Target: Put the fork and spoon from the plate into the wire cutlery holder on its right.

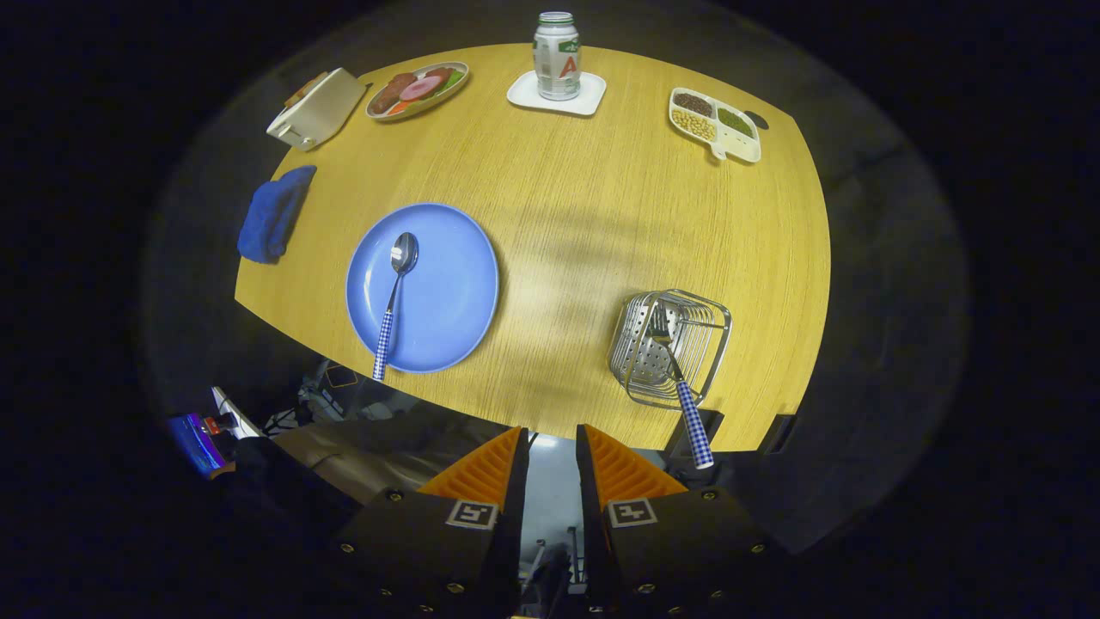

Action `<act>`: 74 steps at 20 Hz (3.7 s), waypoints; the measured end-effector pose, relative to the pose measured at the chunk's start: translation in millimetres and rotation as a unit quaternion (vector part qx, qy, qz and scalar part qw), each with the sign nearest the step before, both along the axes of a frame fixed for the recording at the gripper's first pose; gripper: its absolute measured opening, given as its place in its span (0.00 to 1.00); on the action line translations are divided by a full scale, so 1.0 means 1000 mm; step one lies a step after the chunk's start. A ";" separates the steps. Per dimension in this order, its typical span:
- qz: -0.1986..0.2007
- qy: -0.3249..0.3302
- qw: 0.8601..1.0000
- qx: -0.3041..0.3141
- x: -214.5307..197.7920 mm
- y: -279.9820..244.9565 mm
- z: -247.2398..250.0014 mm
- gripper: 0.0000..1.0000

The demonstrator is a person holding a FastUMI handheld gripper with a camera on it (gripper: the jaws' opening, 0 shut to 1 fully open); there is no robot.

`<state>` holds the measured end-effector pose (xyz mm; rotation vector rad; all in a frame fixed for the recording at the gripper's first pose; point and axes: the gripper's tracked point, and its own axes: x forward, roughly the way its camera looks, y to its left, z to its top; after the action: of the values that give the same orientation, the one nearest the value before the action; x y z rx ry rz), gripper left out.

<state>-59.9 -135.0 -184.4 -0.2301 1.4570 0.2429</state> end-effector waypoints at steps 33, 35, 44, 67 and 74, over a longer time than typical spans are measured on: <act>0.017 0.006 0.997 0.077 -0.003 0.188 -0.084 0.32; 0.014 0.007 0.997 0.078 -0.002 0.191 -0.087 0.32; 0.007 0.014 0.997 0.072 0.005 0.199 -0.111 0.32; 0.084 0.045 0.995 0.019 0.015 0.171 -0.128 0.05; 0.099 0.056 0.993 0.015 0.004 0.149 -0.100 0.05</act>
<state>-56.4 14.1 -284.9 -0.3418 1.5414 0.4441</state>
